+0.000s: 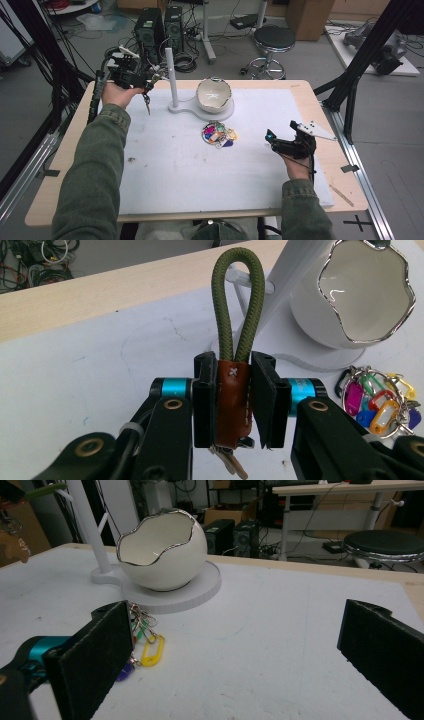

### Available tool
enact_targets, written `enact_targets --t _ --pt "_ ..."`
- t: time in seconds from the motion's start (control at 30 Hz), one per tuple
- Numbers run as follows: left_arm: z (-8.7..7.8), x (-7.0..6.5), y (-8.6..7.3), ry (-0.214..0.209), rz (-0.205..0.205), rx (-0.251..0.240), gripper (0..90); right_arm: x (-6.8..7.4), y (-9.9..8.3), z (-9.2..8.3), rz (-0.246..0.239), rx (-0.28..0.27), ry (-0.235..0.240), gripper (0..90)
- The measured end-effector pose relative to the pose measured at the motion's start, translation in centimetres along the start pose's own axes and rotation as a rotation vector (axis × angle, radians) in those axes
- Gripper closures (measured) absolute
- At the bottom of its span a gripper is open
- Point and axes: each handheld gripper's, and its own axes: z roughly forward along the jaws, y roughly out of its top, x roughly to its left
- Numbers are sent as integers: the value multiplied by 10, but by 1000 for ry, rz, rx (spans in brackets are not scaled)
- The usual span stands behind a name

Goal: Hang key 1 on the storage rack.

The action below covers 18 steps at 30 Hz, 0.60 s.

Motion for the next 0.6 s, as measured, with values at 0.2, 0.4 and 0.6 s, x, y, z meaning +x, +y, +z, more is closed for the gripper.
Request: enact_targets --t 0.2,0.4,0.6 --pt "10 -8 -1 -13 19 12 726 0 0 0 -2 3 0 5" --pt "20 -12 -2 -17 32 28 725 -1 0 0 -3 2 0 5" --pt "26 -14 -3 -18 41 40 724 -2 0 2 -9 5 -1 5"
